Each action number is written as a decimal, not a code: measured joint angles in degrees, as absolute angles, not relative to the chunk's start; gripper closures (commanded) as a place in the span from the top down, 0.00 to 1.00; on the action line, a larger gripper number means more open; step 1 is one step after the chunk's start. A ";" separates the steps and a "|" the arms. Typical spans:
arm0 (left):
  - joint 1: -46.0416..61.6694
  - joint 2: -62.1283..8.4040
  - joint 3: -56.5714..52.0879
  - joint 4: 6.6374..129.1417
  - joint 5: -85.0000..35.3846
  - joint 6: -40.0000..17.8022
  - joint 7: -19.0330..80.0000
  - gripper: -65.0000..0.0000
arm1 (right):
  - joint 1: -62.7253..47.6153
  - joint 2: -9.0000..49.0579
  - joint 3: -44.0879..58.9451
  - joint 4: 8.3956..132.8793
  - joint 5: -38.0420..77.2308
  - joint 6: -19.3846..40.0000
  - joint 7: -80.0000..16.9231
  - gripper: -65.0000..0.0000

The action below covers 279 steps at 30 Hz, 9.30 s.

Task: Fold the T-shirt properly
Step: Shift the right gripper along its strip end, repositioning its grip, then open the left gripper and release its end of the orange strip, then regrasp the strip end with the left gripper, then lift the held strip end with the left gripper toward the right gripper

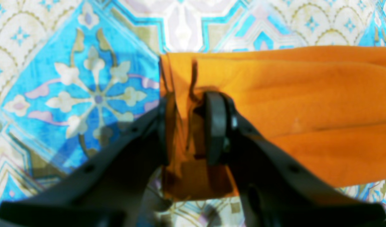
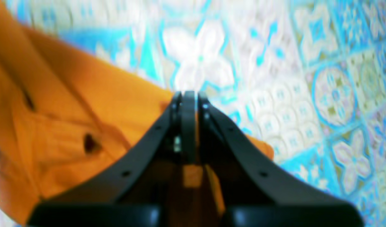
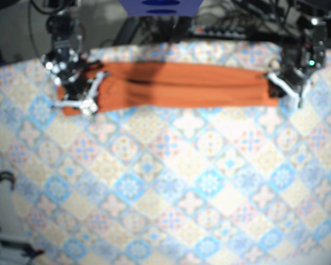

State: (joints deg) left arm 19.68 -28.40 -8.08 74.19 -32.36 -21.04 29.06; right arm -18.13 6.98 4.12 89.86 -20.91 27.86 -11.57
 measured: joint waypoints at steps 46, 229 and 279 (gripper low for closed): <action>21.56 -28.58 -14.44 73.84 -31.70 -20.38 31.24 0.48 | -23.16 5.80 10.09 99.74 -21.21 28.05 -5.58 0.52; -9.98 -29.87 38.94 100.33 -45.91 -22.72 62.83 0.00 | -23.00 3.46 16.27 99.70 -21.21 28.01 -5.67 0.52; -11.42 -22.59 48.16 92.99 -36.86 -22.55 58.96 0.03 | -22.87 -1.61 18.55 99.59 -21.45 28.01 -5.54 0.52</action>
State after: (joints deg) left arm -11.42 -22.59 48.16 92.99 -36.86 -22.55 58.96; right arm -22.87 -1.61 18.55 99.59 -21.45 28.01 -5.54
